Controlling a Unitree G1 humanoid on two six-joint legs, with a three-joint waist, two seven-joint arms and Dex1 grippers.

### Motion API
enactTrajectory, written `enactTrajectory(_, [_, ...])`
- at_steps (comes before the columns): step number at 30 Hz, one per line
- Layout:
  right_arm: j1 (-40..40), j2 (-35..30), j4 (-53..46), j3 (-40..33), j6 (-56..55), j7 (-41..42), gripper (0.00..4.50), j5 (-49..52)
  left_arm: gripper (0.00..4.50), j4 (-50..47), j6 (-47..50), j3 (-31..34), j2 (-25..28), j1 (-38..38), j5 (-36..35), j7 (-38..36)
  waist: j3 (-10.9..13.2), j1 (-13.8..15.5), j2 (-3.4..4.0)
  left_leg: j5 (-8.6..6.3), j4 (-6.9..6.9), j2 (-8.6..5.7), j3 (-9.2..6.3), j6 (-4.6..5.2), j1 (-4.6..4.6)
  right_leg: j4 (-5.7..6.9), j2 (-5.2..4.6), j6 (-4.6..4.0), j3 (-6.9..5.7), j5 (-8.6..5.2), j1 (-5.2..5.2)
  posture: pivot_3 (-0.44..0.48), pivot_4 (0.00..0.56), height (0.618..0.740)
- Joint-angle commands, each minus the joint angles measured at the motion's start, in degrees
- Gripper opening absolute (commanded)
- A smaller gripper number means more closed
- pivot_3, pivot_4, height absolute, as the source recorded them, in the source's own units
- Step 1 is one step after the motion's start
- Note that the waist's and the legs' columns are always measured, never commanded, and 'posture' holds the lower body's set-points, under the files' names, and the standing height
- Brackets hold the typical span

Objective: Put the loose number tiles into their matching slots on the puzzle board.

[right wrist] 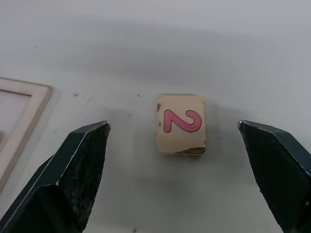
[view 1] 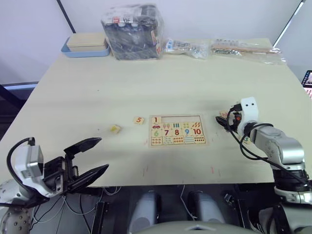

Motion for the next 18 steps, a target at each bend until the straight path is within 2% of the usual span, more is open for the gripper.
enactTrajectory(1, [-1.01,0.72,-0.62,-0.18,-0.01,-0.81,4.41,-0.89,4.5,-0.71,-0.15,1.4,0.11,-0.41,-1.27,0.46,0.0,0.03,0.0,0.0,0.0,0.0,0.0,0.0,0.0,0.0,0.01,0.0,0.01,0.0,0.0,0.0,0.15,0.74])
enactTrajectory(10, [1.0,1.85,-2.6,-0.25,0.39,-1.53,4.41,-2.43,4.5,-0.37,-0.42,1.37,-0.48,-0.06,-0.78,0.81,0.0,-0.01,0.0,0.0,0.0,0.05,0.0,0.0,0.02,0.01,0.18,0.0,0.18,0.0,0.0,0.0,0.15,0.74])
enactTrajectory(11, [1.17,1.96,-2.71,-0.15,0.31,-1.59,4.03,-2.55,4.5,-0.34,-0.45,1.36,-0.52,-0.05,-0.74,0.81,0.0,-0.02,0.0,0.0,0.0,0.06,0.0,0.0,0.02,0.01,0.19,0.0,0.19,0.0,0.0,0.0,0.15,0.74])
enactTrajectory(13, [1.74,2.03,-3.19,0.74,-0.11,-1.6,3.65,-3.21,4.5,-0.27,-0.5,1.33,-0.56,-0.13,-0.62,0.85,0.0,-0.03,0.0,0.0,0.0,0.07,0.01,0.0,0.02,0.01,0.2,0.0,0.21,0.0,0.0,0.0,0.15,0.74])
enactTrajectory(16, [2.2,2.86,-3.22,1.41,-0.74,-1.91,2.26,-4.13,4.5,-0.2,-0.52,1.13,-0.56,-0.38,-0.45,1.02,-0.02,-0.13,-0.03,0.0,0.0,0.08,0.02,0.0,0.03,0.01,0.21,0.0,0.22,0.0,0.0,0.0,0.15,0.74])
enactTrajectory(17, [2.14,3.06,-2.91,1.54,-1.12,-1.93,1.6,-4.4,4.5,-0.2,-0.49,1.02,-0.55,-0.48,-0.39,1.11,-0.02,-0.16,-0.03,0.0,0.0,0.09,0.03,-0.01,0.04,0.01,0.22,0.0,0.22,0.0,0.0,0.0,0.15,0.74])
enactTrajectory(18, [2.03,3.19,-2.56,1.61,-1.45,-1.89,1.21,-4.64,4.5,-0.23,-0.48,0.91,-0.56,-0.52,-0.34,1.18,-0.02,-0.17,-0.03,0.0,0.01,0.1,0.03,-0.01,0.05,0.01,0.23,0.0,0.22,0.0,0.0,0.0,0.15,0.74])
